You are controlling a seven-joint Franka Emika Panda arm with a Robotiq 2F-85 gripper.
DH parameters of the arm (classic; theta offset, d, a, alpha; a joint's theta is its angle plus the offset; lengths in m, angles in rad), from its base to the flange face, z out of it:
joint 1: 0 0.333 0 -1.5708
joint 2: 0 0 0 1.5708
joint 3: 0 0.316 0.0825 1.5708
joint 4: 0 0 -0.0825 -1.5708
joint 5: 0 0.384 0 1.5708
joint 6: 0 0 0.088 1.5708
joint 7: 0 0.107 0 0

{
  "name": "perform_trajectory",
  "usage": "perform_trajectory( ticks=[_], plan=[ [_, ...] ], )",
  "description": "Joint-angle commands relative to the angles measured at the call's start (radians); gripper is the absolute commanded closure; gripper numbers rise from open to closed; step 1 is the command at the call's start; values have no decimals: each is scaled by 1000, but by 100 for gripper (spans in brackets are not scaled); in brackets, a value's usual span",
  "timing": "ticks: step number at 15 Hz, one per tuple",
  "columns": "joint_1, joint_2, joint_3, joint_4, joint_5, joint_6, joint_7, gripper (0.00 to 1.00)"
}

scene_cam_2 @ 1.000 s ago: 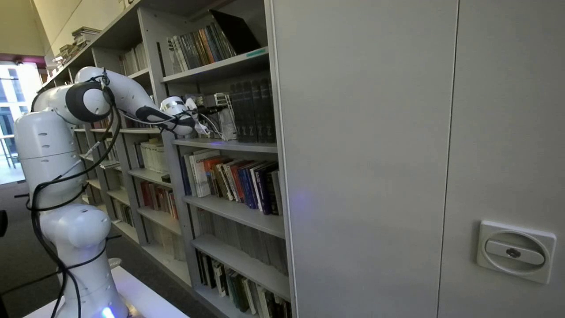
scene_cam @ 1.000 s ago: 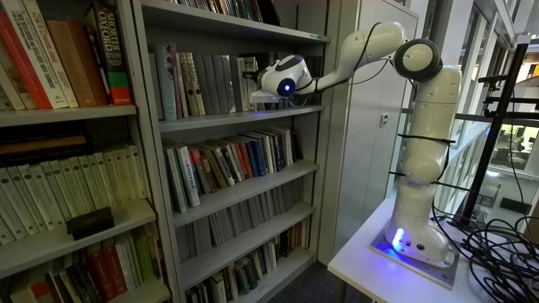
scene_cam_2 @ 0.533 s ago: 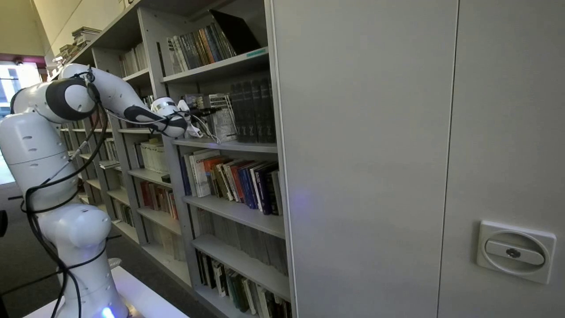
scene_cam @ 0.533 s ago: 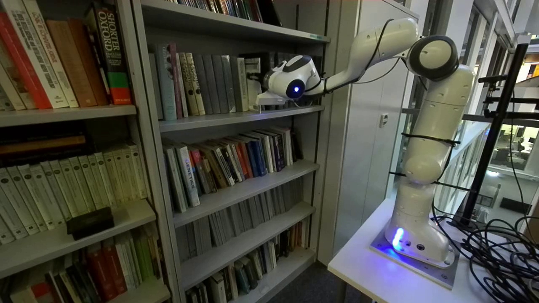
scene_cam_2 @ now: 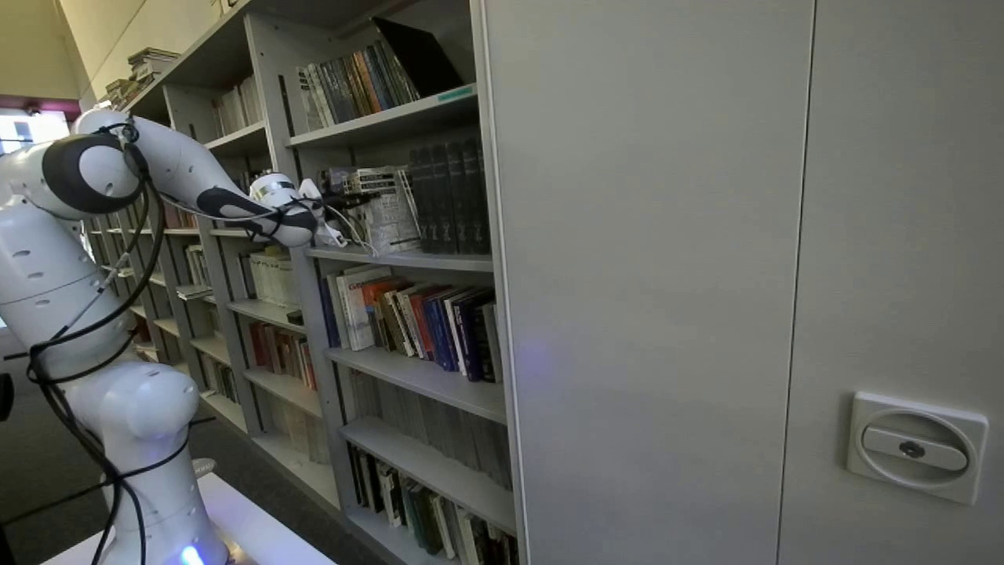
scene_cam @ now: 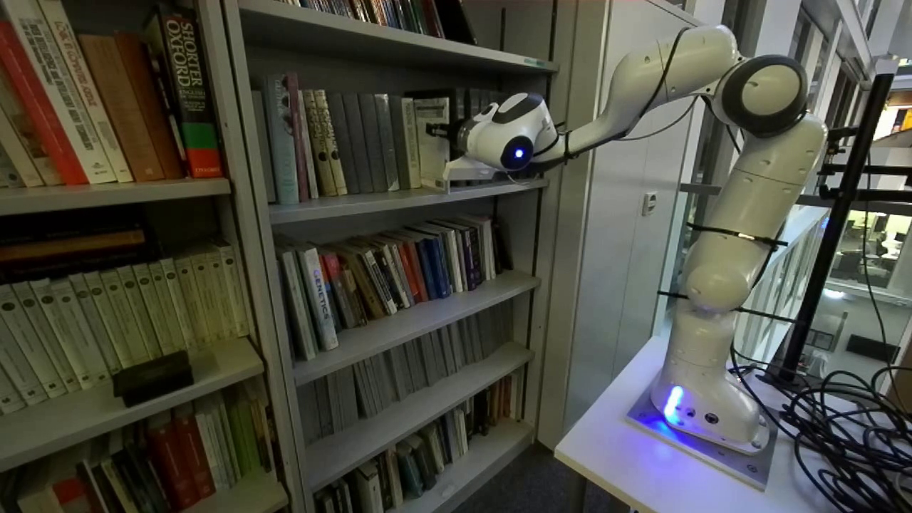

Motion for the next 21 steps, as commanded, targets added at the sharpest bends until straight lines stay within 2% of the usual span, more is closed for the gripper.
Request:
perform_trajectory(
  ticks=[1,8,21],
  plan=[
    [19,-95,-6,-84,-35,-22,40,98],
    [44,-166,-14,-153,-34,-22,42,98],
    [75,-232,-18,-197,-30,-23,36,98]
  ],
)
